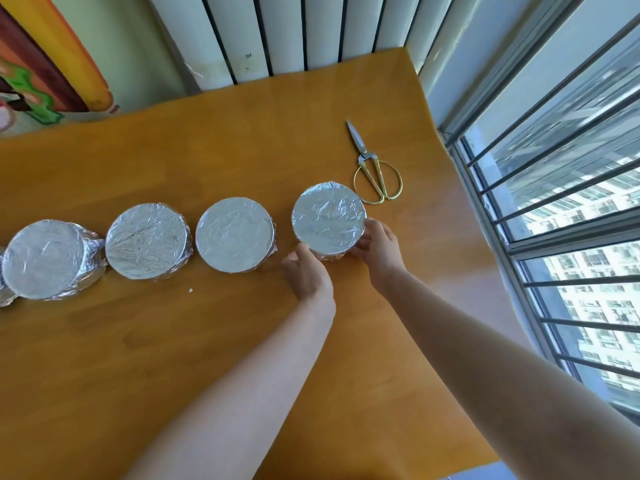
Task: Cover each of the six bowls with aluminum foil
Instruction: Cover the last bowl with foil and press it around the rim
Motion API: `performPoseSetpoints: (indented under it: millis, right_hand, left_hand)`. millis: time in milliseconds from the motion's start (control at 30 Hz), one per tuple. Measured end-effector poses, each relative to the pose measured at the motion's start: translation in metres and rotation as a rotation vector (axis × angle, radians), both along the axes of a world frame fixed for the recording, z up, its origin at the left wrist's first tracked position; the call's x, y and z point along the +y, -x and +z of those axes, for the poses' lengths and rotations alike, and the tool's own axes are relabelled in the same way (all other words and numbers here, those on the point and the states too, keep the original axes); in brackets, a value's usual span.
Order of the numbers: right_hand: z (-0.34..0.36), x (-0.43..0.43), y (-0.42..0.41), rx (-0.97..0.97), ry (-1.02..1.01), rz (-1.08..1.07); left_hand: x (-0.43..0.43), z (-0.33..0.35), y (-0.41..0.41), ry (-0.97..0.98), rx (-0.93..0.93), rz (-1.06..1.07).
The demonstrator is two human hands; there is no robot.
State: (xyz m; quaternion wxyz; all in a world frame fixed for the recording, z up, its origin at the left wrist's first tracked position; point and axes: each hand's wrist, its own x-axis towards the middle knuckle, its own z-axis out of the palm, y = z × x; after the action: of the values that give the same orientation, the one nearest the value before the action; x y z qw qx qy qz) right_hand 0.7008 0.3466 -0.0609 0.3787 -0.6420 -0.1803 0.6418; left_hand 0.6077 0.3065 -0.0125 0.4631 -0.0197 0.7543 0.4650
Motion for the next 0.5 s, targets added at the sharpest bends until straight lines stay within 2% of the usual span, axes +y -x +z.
performPoseSetpoints:
  millis: [267,500]
  right_hand:
    - [0.007,-0.002,0.0,-0.04,0.026,0.14]
    - [0.007,0.003,0.008,0.028,0.023,0.089]
  left_hand:
    - [0.009,-0.003,0.011,-0.065,-0.009,-0.012]
    - [0.02,-0.007,0.016,-0.118,0.052,-0.076]
